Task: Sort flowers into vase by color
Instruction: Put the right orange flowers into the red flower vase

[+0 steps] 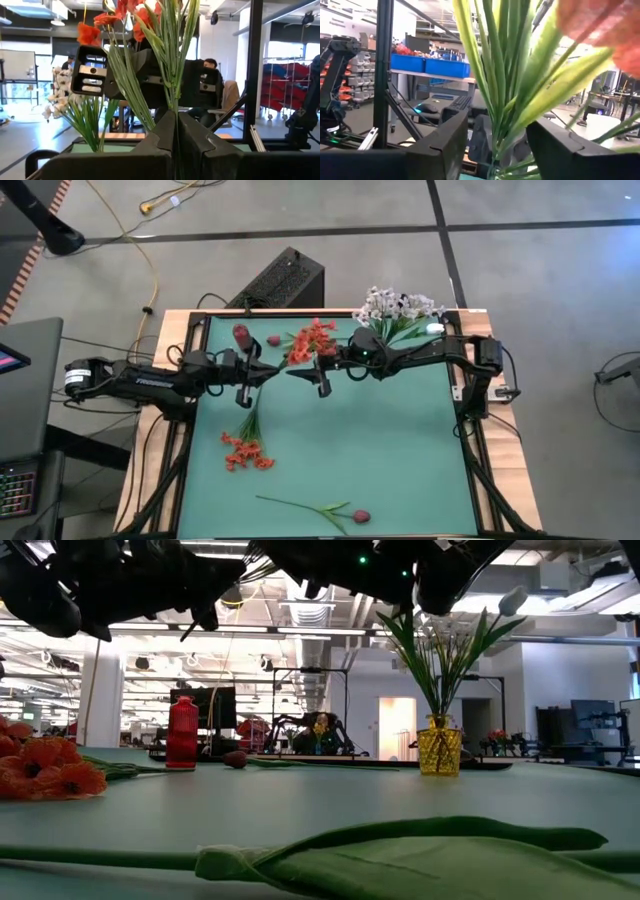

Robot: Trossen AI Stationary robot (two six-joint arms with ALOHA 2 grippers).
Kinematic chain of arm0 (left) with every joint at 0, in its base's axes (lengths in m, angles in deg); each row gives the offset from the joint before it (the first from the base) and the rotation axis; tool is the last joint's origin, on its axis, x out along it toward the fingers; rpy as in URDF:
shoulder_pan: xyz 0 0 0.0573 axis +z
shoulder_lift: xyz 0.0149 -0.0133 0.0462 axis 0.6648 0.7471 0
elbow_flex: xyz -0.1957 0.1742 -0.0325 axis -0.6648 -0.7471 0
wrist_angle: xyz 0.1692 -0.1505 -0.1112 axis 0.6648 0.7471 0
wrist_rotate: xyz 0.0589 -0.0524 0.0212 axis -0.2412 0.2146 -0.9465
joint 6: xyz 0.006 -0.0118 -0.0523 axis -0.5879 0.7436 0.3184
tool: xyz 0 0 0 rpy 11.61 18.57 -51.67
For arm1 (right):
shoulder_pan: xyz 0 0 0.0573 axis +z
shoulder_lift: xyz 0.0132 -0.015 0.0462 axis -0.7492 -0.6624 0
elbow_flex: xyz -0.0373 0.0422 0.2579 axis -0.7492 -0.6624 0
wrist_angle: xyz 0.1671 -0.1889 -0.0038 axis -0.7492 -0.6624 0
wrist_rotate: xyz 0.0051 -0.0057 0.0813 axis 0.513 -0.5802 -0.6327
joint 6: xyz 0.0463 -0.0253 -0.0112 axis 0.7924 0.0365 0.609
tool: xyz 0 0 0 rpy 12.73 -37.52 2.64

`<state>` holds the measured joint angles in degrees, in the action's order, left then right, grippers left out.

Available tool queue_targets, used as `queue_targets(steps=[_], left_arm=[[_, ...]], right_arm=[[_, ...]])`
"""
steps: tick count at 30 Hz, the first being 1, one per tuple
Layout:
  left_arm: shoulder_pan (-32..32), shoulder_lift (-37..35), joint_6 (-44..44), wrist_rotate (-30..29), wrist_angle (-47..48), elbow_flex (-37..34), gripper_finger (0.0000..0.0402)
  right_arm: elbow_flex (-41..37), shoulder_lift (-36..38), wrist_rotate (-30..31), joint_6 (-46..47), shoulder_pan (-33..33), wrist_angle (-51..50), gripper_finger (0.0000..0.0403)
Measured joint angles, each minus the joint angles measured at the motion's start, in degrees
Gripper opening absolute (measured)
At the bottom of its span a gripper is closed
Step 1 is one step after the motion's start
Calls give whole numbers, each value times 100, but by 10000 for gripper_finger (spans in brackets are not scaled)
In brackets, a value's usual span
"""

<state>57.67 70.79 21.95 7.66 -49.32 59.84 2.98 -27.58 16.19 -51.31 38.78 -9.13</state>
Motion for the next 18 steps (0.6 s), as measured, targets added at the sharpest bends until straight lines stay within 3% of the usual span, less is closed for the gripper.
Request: queue_targets(steps=[6, 10, 18], left_arm=[[1, 0, 5, 12, 120, 0, 5], [4, 0, -51, 153, 116, 0, 39], [97, -665, 34, 196, 951, 25, 152]], right_arm=[[0, 0, 130, 91, 0, -35, 108], [0, 0, 128, 109, 0, -105, 32], [35, 53, 136, 296, -2, -256, 35]])
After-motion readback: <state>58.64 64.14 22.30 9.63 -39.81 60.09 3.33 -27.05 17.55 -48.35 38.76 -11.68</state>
